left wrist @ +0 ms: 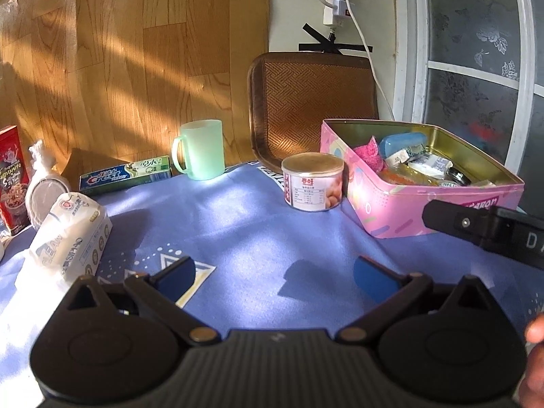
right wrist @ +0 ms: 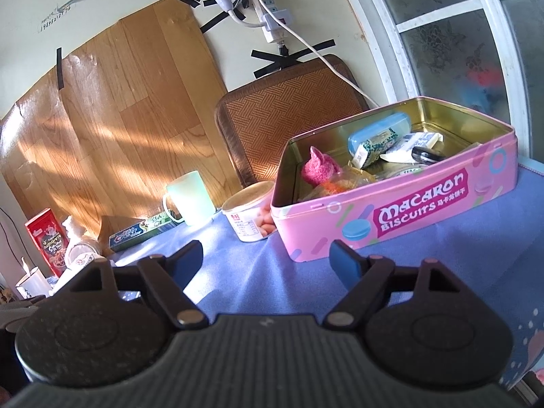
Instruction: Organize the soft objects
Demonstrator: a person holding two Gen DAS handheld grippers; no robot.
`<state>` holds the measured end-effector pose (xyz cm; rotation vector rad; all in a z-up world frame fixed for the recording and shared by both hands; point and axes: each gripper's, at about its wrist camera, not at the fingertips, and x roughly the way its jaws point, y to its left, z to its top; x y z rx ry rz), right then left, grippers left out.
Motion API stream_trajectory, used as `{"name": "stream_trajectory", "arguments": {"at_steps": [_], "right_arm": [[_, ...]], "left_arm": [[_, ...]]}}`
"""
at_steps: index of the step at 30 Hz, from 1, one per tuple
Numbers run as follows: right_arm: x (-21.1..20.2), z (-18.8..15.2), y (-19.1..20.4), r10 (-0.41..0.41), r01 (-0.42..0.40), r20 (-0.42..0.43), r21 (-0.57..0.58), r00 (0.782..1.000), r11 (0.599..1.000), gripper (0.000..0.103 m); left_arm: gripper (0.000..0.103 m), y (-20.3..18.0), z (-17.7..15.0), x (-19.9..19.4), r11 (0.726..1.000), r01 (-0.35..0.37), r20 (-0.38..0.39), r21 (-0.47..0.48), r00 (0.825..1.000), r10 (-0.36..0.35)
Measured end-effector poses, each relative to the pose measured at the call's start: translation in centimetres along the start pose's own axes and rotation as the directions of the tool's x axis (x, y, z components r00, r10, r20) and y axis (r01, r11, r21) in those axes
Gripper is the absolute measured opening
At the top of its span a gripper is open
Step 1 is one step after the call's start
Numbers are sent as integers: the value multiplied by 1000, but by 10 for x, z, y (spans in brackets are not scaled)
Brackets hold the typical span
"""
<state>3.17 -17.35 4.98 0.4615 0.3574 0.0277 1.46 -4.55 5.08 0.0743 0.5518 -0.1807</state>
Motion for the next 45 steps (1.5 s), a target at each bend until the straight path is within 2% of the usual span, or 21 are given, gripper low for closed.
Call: {"name": "stream_trajectory", "arguments": {"at_steps": [6, 25, 45], "right_arm": [[-2, -1, -2, 1, -1, -1, 8, 1000, 1000, 84], [-2, -3, 0, -4, 4, -7, 9, 1000, 1000, 85], [-3, -4, -5, -20, 20, 7, 24, 1000, 1000, 85]], "left_arm": [[103, -3, 1, 2, 1000, -11, -40, 8, 999, 11], [103, -1, 0, -3, 997, -72, -13, 25, 997, 73], [103, 2, -2, 6, 998, -55, -62, 14, 997, 56]]}}
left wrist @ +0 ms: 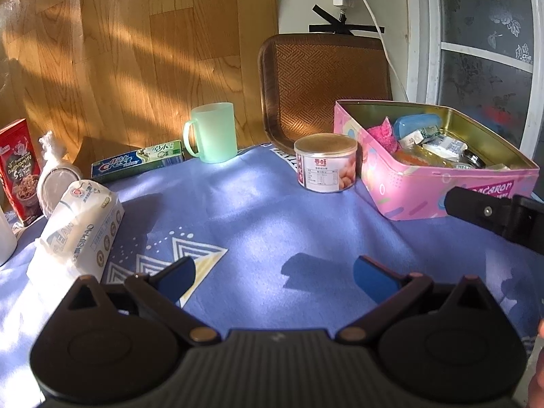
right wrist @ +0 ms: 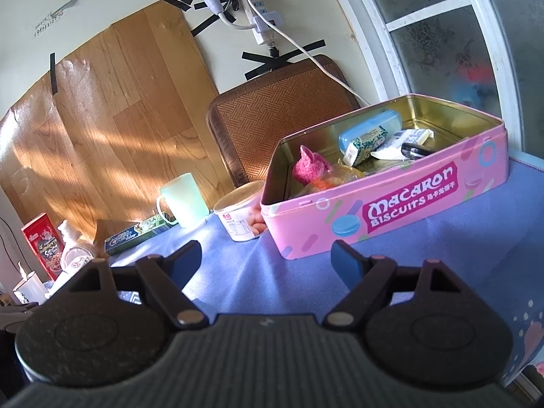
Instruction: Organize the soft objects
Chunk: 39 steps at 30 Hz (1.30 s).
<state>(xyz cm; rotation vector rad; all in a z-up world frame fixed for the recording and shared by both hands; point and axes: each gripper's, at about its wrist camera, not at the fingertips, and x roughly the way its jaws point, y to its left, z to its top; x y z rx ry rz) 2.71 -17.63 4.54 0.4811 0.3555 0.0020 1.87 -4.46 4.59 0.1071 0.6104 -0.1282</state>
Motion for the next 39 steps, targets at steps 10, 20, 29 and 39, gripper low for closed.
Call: {"name": "stream_trajectory", "arguments": {"at_steps": [10, 20, 29, 39], "right_arm": [[-2, 0, 0, -5, 5, 8, -1, 1000, 1000, 85], [-1, 0, 2, 0, 0, 6, -6, 1000, 1000, 85], [-3, 0, 4, 0, 1, 26, -16, 1000, 1000, 86], [-4, 0, 3, -1, 2, 32, -12, 999, 1000, 86]], "left_arm": [[103, -2, 0, 1, 1000, -5, -4, 13, 1000, 5], [103, 1, 1, -8, 1000, 0, 41, 14, 999, -1], [103, -3, 2, -16, 999, -22, 87, 31, 996, 20], [103, -5, 2, -15, 999, -4, 70, 38, 998, 2]]}}
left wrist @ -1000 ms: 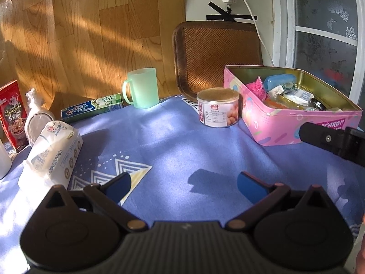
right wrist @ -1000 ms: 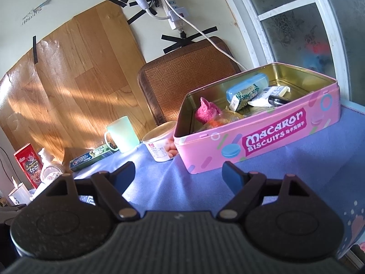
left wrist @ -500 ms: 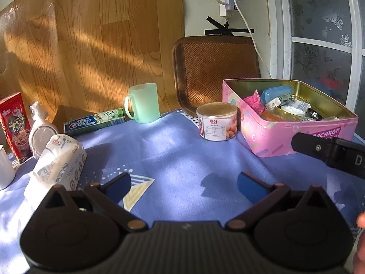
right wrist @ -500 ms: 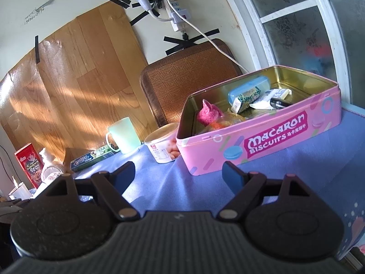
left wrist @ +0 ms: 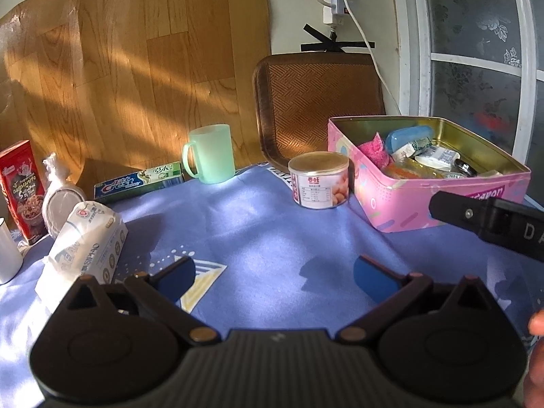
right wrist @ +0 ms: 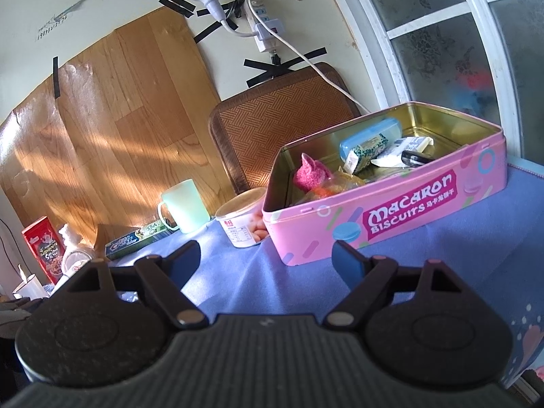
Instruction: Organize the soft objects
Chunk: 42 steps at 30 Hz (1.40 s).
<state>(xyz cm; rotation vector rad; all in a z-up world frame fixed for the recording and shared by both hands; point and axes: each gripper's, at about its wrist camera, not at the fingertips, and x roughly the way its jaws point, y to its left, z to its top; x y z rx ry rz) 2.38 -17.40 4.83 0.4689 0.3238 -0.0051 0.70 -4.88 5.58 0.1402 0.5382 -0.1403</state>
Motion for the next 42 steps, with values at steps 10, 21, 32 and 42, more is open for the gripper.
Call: {"name": "stream_trajectory", "arguments": {"at_steps": [10, 21, 32, 42], "right_arm": [[0, -1, -1, 0, 0, -4, 3, 1000, 1000, 87], [2, -3, 0, -1, 1, -11, 4, 1000, 1000, 87], [2, -3, 0, -1, 1, -13, 5, 1000, 1000, 87], [2, -5, 0, 0, 0, -16, 5, 1000, 1000, 87]], "left_arm": [[103, 0, -1, 3, 1000, 1, -21, -3, 1000, -1], [103, -1, -3, 3, 1000, 2, -25, 3, 1000, -1], [103, -1, -3, 2, 1000, 7, -27, 4, 1000, -7], [103, -2, -3, 1, 1000, 12, -31, 1, 999, -12]]}}
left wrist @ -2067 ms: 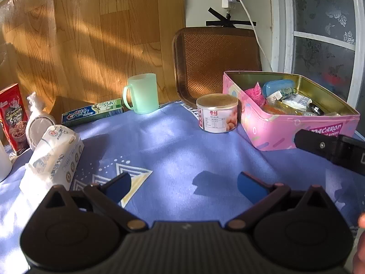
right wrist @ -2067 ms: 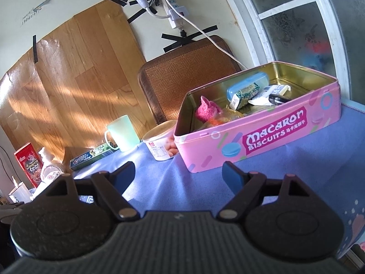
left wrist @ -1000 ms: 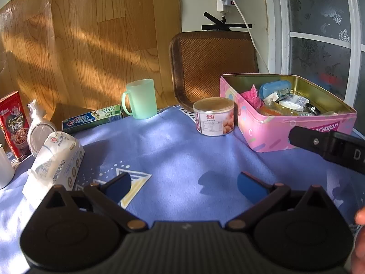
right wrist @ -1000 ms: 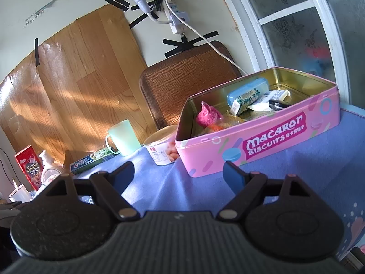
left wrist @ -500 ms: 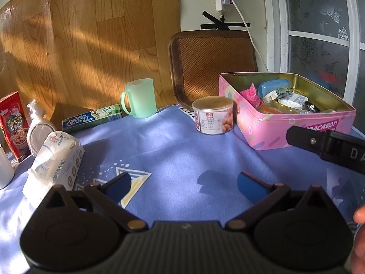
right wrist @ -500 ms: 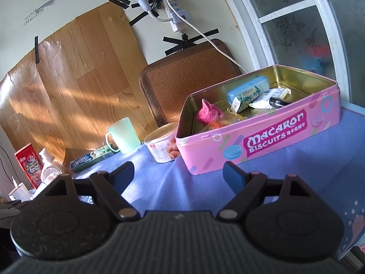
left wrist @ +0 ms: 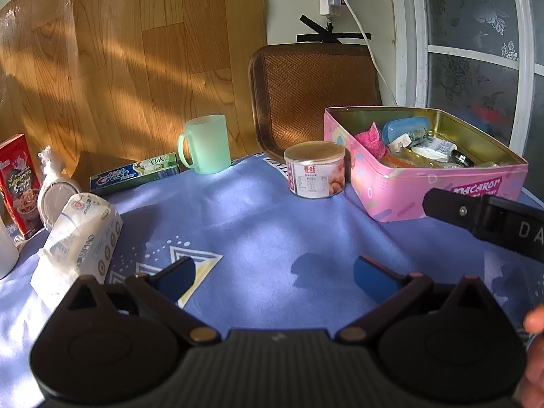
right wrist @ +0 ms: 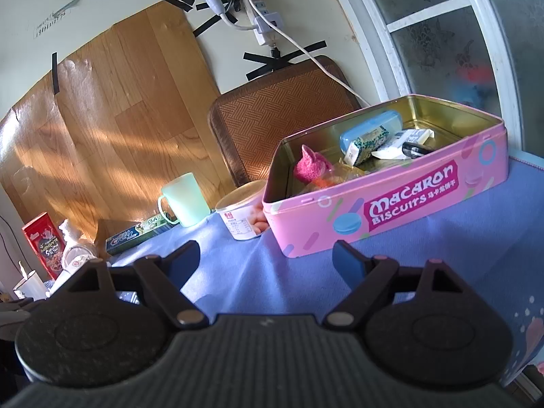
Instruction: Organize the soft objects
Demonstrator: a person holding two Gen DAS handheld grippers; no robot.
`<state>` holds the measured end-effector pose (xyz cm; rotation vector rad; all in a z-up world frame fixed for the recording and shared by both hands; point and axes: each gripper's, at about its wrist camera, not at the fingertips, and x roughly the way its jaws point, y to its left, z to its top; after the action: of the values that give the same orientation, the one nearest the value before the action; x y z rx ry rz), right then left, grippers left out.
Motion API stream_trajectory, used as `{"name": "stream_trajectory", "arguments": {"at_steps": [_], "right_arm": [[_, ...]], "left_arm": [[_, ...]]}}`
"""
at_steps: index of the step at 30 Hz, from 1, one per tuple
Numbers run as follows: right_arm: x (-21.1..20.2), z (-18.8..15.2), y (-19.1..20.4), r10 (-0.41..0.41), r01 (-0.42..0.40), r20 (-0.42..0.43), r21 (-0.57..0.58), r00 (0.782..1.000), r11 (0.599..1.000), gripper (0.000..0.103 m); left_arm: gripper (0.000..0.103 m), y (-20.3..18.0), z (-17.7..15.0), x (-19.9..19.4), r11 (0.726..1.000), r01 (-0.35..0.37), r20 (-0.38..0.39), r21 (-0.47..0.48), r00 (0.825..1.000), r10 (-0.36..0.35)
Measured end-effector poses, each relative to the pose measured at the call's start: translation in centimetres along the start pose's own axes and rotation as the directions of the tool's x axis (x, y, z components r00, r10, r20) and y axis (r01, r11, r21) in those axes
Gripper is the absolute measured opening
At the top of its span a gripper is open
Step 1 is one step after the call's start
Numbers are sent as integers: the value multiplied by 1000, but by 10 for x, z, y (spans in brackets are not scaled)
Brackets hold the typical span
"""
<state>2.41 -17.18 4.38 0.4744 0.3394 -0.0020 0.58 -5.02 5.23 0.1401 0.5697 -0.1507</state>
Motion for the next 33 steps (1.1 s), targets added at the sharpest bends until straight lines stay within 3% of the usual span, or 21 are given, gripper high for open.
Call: {"name": "stream_trajectory", "arguments": {"at_steps": [33], "right_arm": [[-1, -6, 2, -1, 1, -3, 2, 1000, 1000, 87]], "left_arm": [[103, 1, -1, 1, 1000, 8, -5, -12, 1000, -8]]}}
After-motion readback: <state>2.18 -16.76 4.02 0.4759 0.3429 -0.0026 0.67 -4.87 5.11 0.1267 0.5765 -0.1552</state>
